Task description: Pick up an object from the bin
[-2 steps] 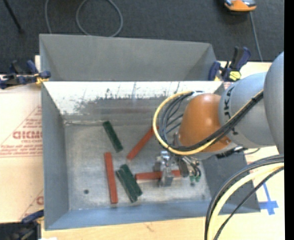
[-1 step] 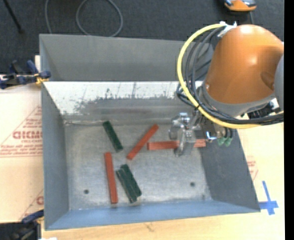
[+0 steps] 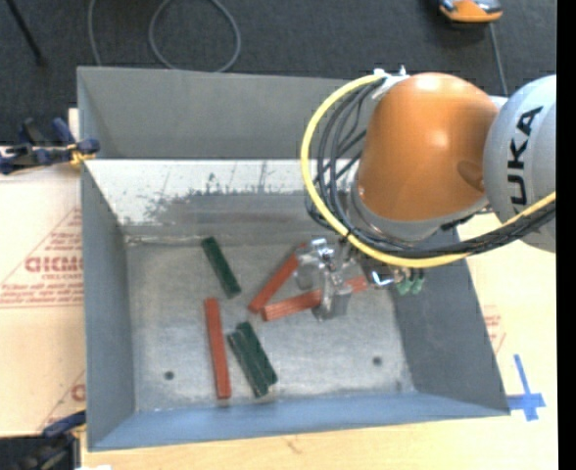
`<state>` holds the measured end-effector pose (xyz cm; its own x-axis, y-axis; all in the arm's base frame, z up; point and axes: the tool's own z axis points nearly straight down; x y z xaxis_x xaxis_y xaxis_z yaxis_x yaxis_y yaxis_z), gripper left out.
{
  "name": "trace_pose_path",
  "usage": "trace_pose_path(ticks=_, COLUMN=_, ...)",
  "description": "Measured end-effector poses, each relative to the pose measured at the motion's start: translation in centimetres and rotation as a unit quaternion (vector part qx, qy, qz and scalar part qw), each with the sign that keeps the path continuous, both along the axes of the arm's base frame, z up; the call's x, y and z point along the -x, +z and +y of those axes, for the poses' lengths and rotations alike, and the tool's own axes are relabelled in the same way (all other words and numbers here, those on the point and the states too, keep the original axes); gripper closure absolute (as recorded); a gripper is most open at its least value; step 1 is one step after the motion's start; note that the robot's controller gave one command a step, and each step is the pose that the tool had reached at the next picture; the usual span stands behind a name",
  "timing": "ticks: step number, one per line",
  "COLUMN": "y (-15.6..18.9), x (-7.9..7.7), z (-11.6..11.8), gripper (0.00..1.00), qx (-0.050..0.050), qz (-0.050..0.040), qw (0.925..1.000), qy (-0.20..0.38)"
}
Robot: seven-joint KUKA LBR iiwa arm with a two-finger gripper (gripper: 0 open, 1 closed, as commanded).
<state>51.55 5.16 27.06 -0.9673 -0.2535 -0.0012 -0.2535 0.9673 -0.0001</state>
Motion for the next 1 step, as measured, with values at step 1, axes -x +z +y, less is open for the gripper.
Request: trace_pose_path(ticks=1, y=-0.48, x=-2.45, z=0.8, gripper=1.0, qx=0.0, qz=-0.0025, qw=0.9828, qy=0.184)
